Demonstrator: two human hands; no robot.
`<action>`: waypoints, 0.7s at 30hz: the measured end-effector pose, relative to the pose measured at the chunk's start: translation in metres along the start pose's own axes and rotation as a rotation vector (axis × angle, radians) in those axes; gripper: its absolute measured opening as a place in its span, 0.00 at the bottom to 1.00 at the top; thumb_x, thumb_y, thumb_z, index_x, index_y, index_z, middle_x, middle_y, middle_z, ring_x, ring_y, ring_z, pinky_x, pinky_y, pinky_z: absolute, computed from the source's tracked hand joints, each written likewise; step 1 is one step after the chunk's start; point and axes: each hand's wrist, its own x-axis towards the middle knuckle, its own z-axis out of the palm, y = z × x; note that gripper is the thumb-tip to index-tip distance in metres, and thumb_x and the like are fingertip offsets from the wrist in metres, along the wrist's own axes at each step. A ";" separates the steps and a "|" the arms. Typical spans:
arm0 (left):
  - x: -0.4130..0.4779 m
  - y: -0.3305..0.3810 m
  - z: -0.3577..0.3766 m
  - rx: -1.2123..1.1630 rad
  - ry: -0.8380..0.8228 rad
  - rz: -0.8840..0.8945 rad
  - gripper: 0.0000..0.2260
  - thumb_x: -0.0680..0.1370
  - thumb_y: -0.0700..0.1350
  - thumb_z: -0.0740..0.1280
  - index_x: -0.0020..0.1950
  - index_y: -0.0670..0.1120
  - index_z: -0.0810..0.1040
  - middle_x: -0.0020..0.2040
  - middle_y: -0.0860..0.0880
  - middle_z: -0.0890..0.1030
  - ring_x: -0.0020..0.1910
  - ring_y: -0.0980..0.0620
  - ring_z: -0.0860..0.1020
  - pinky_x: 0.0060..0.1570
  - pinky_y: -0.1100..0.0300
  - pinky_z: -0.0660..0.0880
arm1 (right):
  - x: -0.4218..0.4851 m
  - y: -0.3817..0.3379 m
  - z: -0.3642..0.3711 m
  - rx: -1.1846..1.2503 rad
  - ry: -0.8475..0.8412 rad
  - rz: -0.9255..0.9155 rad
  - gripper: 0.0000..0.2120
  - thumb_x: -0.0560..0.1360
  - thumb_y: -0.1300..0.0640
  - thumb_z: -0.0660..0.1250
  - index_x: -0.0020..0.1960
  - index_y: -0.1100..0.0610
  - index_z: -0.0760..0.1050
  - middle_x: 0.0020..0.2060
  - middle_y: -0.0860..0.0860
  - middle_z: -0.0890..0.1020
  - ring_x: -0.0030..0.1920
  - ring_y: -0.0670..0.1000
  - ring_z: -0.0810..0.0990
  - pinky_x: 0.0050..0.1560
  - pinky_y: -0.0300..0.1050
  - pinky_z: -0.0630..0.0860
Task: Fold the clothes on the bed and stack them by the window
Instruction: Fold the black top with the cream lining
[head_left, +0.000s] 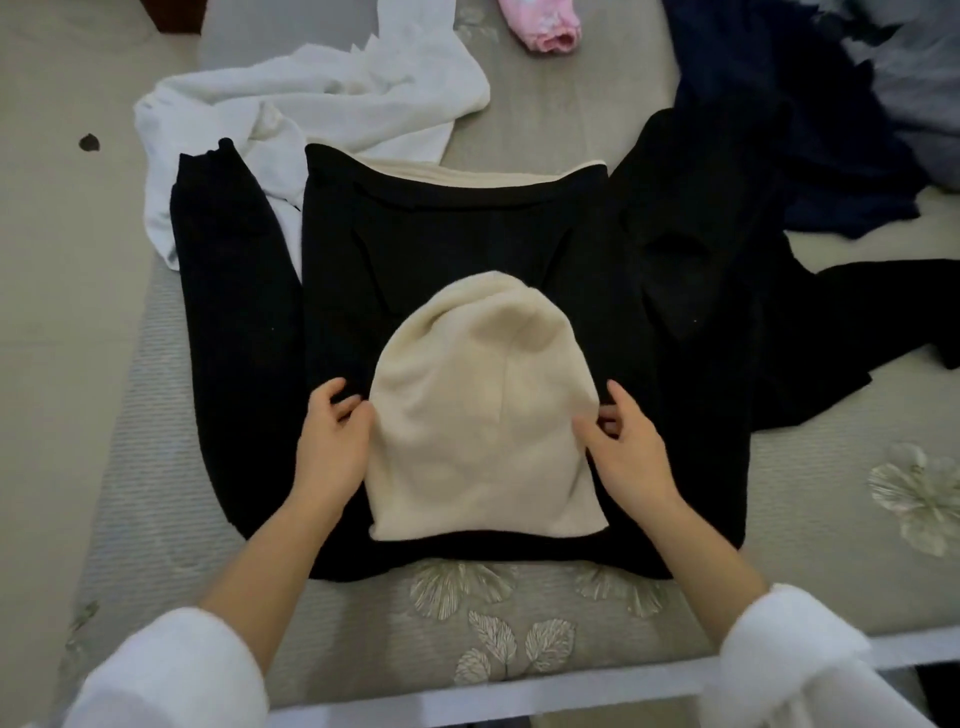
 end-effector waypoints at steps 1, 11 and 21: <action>0.002 -0.007 0.005 0.140 0.017 0.059 0.23 0.80 0.50 0.61 0.74 0.53 0.60 0.71 0.51 0.69 0.69 0.51 0.68 0.63 0.54 0.69 | 0.000 0.005 0.010 -0.195 0.036 -0.062 0.33 0.77 0.48 0.65 0.77 0.50 0.56 0.69 0.49 0.70 0.66 0.49 0.70 0.62 0.47 0.71; -0.033 -0.108 0.041 1.103 -0.451 0.336 0.32 0.81 0.57 0.49 0.68 0.63 0.23 0.69 0.51 0.19 0.65 0.47 0.17 0.69 0.33 0.41 | -0.014 0.089 0.075 -0.856 -0.266 -0.186 0.35 0.78 0.38 0.50 0.71 0.35 0.26 0.68 0.40 0.22 0.74 0.49 0.29 0.73 0.62 0.41; -0.049 -0.075 0.061 1.061 -0.357 0.259 0.41 0.77 0.54 0.61 0.73 0.60 0.29 0.76 0.46 0.32 0.74 0.40 0.33 0.72 0.39 0.44 | -0.010 0.083 0.022 -0.615 -0.071 -0.404 0.24 0.78 0.47 0.59 0.74 0.43 0.62 0.75 0.48 0.59 0.73 0.50 0.56 0.67 0.51 0.54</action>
